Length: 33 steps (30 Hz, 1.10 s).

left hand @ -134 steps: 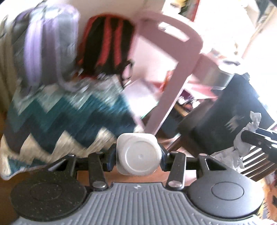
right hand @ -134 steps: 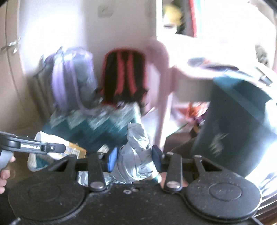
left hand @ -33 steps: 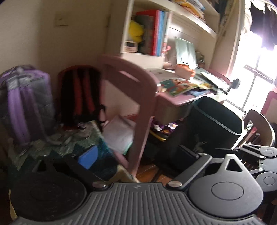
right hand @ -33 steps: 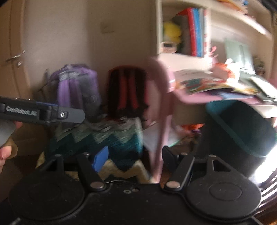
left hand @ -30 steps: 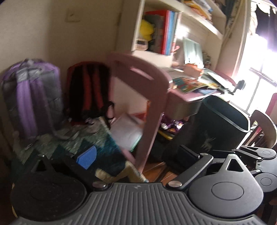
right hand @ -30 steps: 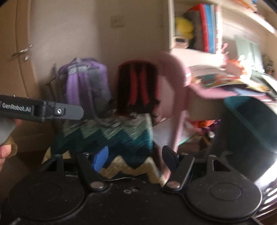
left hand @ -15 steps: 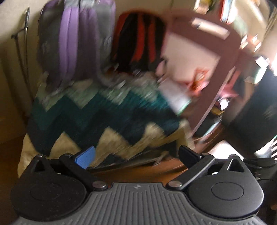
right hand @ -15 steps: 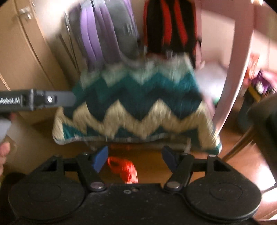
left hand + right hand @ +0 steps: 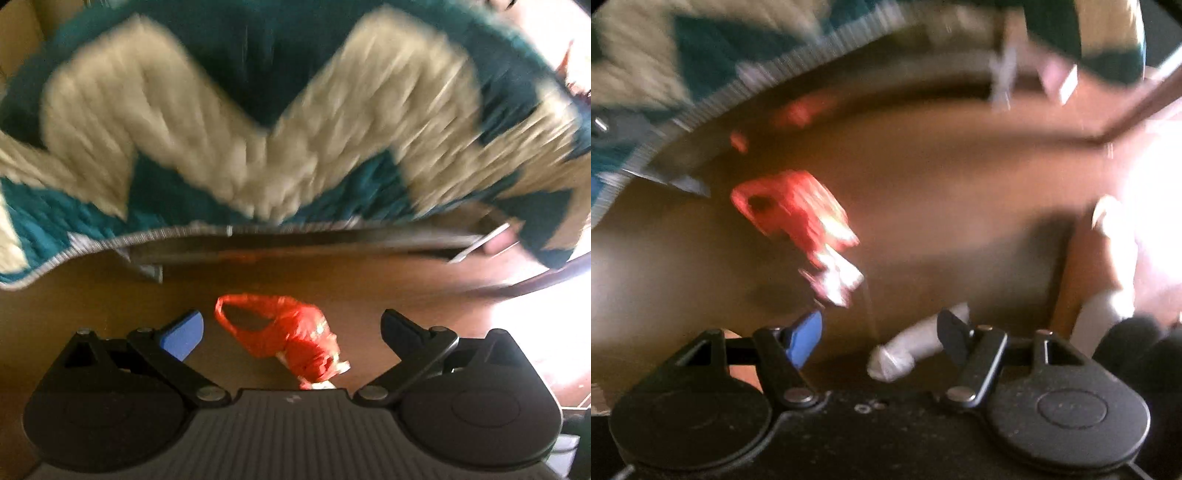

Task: Collect trash
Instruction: 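Move both open tools back down to the remaining trash on the floor, then grasp the red plastic bag with left tool while right tool grasps white plastic bag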

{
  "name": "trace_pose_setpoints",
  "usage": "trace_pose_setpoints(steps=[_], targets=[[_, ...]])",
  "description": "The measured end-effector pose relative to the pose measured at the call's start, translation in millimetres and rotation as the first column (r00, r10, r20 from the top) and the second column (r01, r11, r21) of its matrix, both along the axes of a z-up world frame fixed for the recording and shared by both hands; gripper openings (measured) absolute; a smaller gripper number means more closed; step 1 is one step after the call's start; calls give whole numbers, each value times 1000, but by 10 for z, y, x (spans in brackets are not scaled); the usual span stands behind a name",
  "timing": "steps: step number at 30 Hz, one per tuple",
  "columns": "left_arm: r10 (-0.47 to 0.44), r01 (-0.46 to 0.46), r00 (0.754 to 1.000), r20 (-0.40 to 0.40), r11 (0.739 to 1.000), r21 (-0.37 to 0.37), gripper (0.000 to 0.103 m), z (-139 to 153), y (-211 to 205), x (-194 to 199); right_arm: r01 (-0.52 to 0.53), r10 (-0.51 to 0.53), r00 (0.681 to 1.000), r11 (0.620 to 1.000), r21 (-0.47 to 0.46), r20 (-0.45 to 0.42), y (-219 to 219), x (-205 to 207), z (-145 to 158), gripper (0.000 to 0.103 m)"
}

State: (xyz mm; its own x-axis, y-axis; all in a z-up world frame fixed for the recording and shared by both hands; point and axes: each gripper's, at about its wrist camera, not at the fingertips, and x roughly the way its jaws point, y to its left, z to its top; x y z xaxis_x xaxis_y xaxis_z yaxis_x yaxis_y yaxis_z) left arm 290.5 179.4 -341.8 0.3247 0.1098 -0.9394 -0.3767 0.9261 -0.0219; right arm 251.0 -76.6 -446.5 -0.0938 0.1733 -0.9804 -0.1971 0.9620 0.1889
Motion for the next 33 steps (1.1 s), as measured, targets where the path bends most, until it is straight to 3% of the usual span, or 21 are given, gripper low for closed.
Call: trace_pose_setpoints(steps=[4, 12, 16, 24, 27, 29, 31, 33], targets=[[12, -14, 995, -100, 1000, -23, 103, -580, 81, 113, 22, -30, 987, 998, -51, -157, 44, -93, -645, 69], [-28, 6, 973, -230, 995, -97, 103, -1474, 36, 315, 20, -39, 941, 998, -61, -336, 170, -185, -1430, 69], [-45, 9, 959, -280, 992, -129, 102, -1844, -18, 373, 25, -57, 922, 996, -88, -383, 178, -240, -1681, 69], [-62, -8, 942, -329, 979, -206, 101, -2266, -37, 438, 48, -87, 898, 994, -101, -431, 145, -283, -1967, 69], [-46, -38, 937, -346, 972, -233, 90, -2373, -16, 449, 41, -83, 891, 994, -104, -447, 175, -295, -2008, 71], [-32, -65, 934, -356, 964, -257, 76, -2432, 5, 459, 30, -77, 888, 993, -110, -454, 201, -291, -2002, 70], [-33, -69, 929, -369, 963, -259, 69, -2469, 12, 470, 14, -68, 890, 992, -123, -451, 228, -292, -1998, 68], [-34, -68, 926, -375, 964, -255, 69, -2487, 2, 472, 0, -56, 895, 992, -126, -443, 263, -294, -1974, 67]])
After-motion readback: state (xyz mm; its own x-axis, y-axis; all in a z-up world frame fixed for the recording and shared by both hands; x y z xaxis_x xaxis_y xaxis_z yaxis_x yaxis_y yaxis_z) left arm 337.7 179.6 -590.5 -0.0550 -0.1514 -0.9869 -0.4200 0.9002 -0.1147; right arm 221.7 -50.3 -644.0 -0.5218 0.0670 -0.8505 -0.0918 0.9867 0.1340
